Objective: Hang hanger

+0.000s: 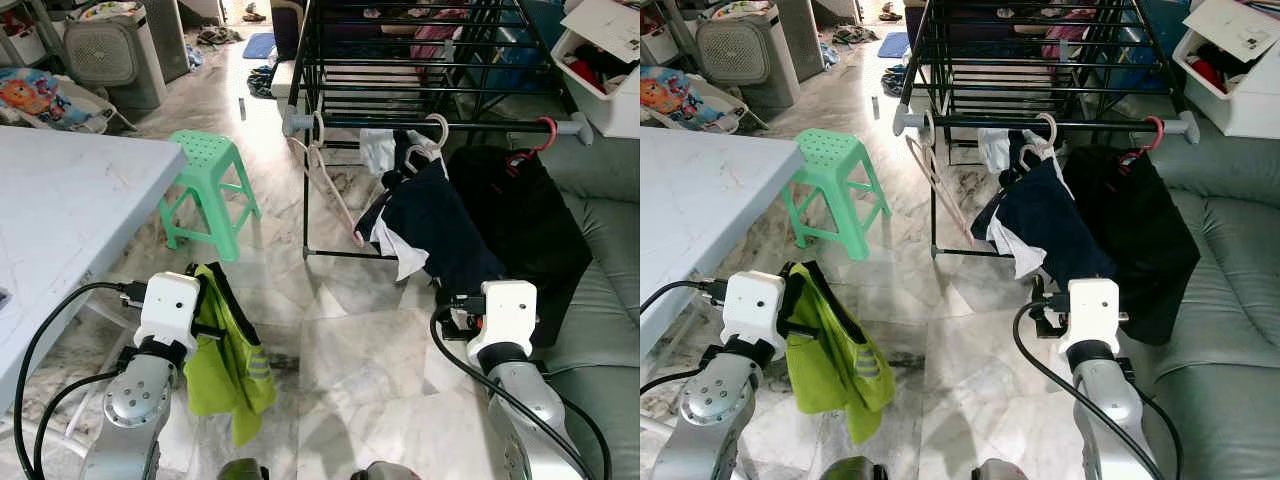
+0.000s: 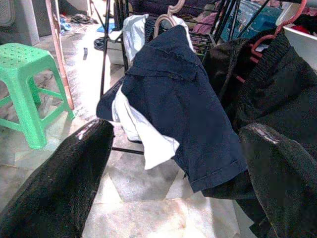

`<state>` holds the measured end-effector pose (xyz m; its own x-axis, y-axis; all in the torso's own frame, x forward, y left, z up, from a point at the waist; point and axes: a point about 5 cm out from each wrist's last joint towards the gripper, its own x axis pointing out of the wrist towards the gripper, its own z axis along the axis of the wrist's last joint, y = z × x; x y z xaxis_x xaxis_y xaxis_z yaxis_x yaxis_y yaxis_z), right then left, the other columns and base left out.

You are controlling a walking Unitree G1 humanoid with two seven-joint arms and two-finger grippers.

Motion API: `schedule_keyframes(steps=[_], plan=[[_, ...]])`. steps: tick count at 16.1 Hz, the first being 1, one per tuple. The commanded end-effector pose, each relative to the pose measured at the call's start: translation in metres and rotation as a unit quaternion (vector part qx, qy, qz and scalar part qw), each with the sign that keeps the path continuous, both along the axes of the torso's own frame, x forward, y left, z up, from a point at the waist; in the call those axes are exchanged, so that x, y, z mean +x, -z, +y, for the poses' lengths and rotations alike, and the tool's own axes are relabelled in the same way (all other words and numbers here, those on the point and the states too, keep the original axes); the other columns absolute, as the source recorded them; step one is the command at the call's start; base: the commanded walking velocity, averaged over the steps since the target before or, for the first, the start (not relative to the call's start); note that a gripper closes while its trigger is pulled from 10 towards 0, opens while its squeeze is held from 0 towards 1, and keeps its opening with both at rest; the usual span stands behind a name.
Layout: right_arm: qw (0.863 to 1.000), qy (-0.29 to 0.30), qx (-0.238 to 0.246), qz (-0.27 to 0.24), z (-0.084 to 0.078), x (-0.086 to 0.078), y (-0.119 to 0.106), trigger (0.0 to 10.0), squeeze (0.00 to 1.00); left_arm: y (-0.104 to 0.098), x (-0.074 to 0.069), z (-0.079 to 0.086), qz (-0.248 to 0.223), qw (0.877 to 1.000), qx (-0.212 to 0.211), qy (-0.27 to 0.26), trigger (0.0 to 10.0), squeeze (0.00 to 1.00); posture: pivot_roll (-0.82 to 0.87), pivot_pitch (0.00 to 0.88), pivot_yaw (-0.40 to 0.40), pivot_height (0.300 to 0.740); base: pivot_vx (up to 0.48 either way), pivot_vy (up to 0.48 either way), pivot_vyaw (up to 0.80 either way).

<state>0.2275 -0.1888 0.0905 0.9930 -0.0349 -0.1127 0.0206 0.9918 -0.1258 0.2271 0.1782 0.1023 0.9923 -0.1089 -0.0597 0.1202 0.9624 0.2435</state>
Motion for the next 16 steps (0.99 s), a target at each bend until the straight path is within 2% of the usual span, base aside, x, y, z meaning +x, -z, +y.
schedule_keyframes(steps=[1,16], plan=[[1.000,-0.028,0.009,-0.011,0.0135,0.0111,-0.0034,10.0,0.00,-0.0135,0.0216,-0.0125,-0.032,0.999,0.003,0.023,10.0,0.00,0.00,0.035,0.026,0.740,0.000,0.000,0.00],[1.000,-0.028,0.009,-0.011,0.0135,0.0111,-0.0034,10.0,0.00,-0.0135,0.0216,-0.0125,-0.032,0.999,0.003,0.023,10.0,0.00,0.00,0.035,0.026,0.740,0.000,0.000,0.00]])
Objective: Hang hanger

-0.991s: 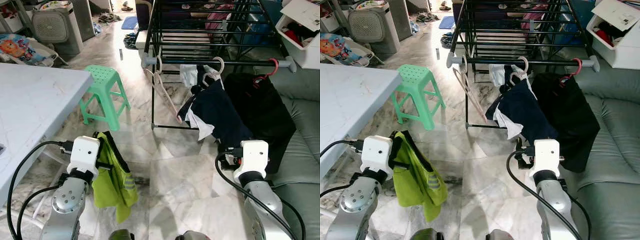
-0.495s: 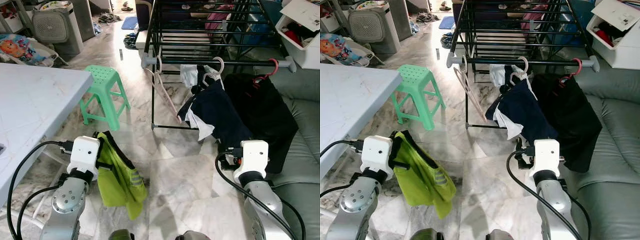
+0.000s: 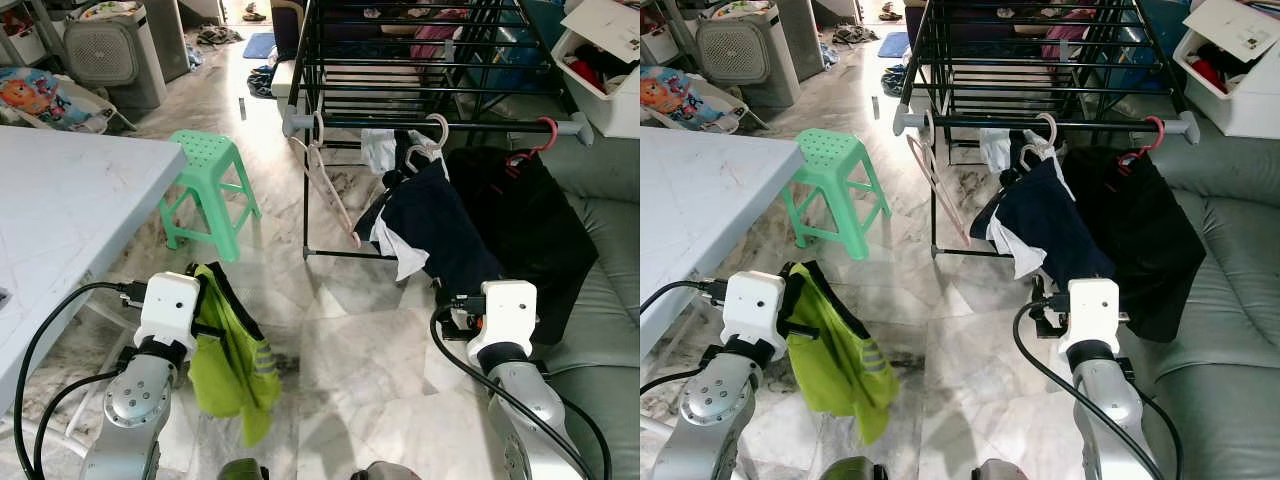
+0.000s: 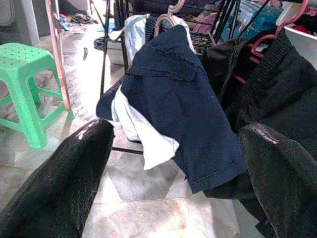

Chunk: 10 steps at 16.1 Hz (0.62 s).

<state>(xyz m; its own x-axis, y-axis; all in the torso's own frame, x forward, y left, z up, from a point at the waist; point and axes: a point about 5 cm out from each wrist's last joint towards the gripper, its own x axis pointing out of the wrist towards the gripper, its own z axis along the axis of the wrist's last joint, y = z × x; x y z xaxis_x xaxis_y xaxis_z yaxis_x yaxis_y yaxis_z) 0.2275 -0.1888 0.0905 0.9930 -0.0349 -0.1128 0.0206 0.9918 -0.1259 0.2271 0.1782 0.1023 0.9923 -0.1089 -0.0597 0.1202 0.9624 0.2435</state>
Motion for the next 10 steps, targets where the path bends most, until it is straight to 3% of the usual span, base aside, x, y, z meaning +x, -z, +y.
schedule_keyframes(steps=[1,10], plan=[[1.000,-0.028,0.009,-0.011,0.0135,0.0111,-0.0034,10.0,0.00,-0.0135,0.0216,-0.0125,-0.032,0.999,0.003,0.023,10.0,0.00,0.00,0.035,0.026,0.740,0.000,0.000,0.00],[1.000,-0.028,0.009,-0.011,0.0135,0.0111,-0.0034,10.0,0.00,-0.0135,0.0216,-0.0125,-0.032,0.999,0.003,0.023,10.0,0.00,0.00,0.035,0.026,0.740,0.000,0.000,0.00]])
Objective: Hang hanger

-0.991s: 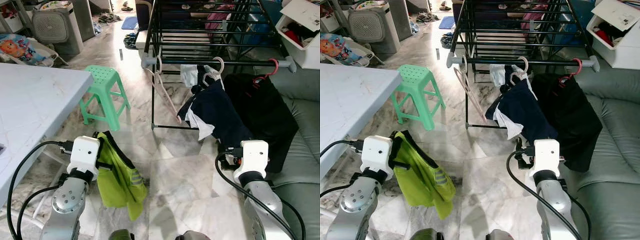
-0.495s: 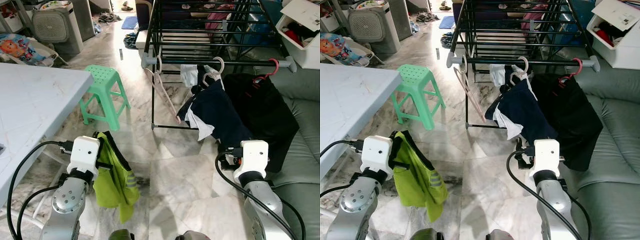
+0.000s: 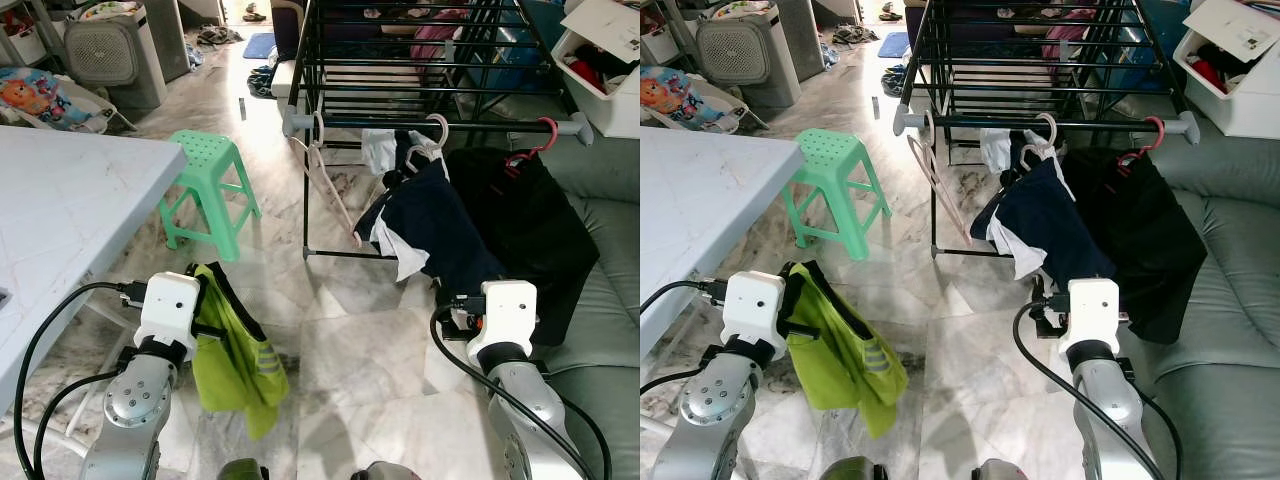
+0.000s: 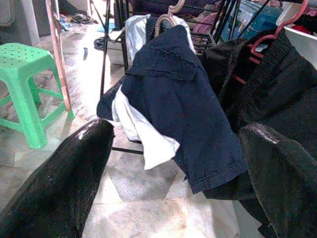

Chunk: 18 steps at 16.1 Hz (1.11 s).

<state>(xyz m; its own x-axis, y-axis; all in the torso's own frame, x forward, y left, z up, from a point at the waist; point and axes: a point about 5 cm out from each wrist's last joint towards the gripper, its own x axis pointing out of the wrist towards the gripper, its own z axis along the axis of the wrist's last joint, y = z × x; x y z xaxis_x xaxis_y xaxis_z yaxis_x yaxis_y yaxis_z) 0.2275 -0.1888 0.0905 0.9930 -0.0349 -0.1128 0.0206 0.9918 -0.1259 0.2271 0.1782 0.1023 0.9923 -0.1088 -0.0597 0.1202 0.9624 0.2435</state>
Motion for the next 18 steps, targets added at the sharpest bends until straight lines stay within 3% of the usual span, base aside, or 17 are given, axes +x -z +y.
schedule_keyframes(steps=[1,18], plan=[[1.000,-0.028,0.009,-0.011,0.014,0.011,-0.003,10.0,0.00,-0.014,0.022,-0.012,-0.032,0.999,0.003,0.023,10.0,0.00,0.00,0.035,0.026,0.740,0.000,0.000,0.00],[0.999,-0.029,0.009,-0.025,0.017,0.024,-0.004,10.0,0.00,-0.015,0.027,-0.010,-0.036,0.999,0.010,0.007,10.0,0.00,0.04,0.032,0.020,0.740,0.000,0.000,0.00]])
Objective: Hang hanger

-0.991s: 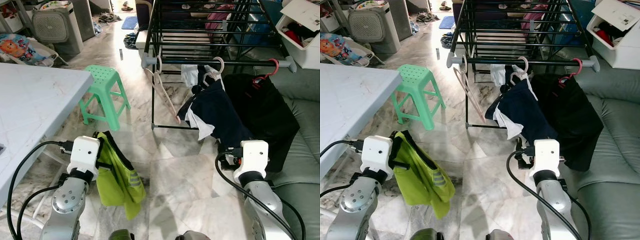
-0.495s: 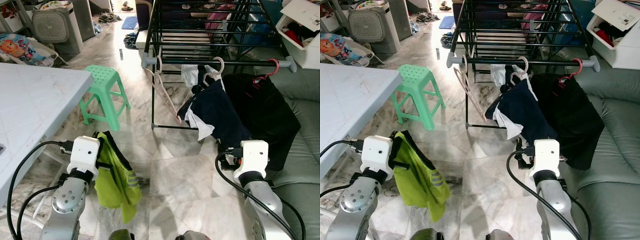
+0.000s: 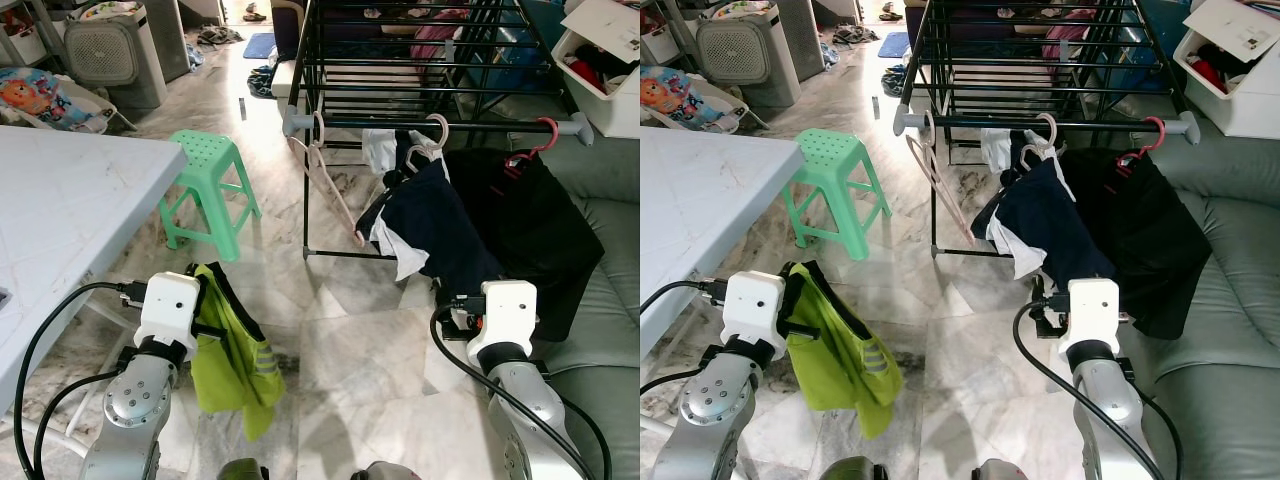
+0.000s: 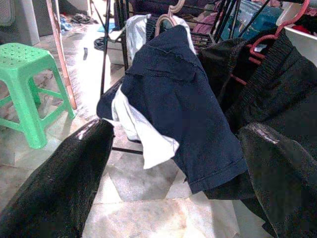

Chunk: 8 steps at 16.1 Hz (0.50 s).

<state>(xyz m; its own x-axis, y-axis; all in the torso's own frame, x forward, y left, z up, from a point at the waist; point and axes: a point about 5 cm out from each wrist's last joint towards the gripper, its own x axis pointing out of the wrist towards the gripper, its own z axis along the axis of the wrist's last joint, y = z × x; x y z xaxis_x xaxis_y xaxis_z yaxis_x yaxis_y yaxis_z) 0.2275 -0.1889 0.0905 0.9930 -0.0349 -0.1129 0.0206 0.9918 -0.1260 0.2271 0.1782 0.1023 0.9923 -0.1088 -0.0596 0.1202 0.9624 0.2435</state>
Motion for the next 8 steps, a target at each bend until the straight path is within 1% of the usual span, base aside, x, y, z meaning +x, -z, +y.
schedule_keyframes(steps=[1,4,5,8], plan=[[0.999,-0.030,0.008,-0.028,0.0180,0.0253,-0.0066,10.0,0.00,-0.0170,0.0273,-0.0085,-0.038,0.999,0.011,0.000,10.0,0.00,0.05,0.039,0.013,0.740,0.000,0.000,0.00],[0.998,-0.039,-0.002,-0.041,0.0189,0.0296,-0.0143,10.0,0.00,-0.0220,0.0271,-0.0049,-0.044,0.999,0.019,-0.004,10.0,0.00,0.07,0.050,0.014,0.740,0.000,0.000,0.00],[0.998,-0.040,-0.004,-0.042,0.0185,0.0297,-0.0158,10.0,0.00,-0.0224,0.0265,-0.0027,-0.045,0.999,0.020,-0.009,10.0,0.00,0.05,0.068,0.007,0.740,0.000,0.000,0.00],[0.998,-0.039,-0.013,-0.037,0.0137,0.0248,-0.0159,10.0,0.00,-0.0139,0.0196,-0.0021,-0.030,0.999,0.020,-0.007,10.0,0.00,0.03,0.060,0.006,0.740,0.000,0.000,0.00]])
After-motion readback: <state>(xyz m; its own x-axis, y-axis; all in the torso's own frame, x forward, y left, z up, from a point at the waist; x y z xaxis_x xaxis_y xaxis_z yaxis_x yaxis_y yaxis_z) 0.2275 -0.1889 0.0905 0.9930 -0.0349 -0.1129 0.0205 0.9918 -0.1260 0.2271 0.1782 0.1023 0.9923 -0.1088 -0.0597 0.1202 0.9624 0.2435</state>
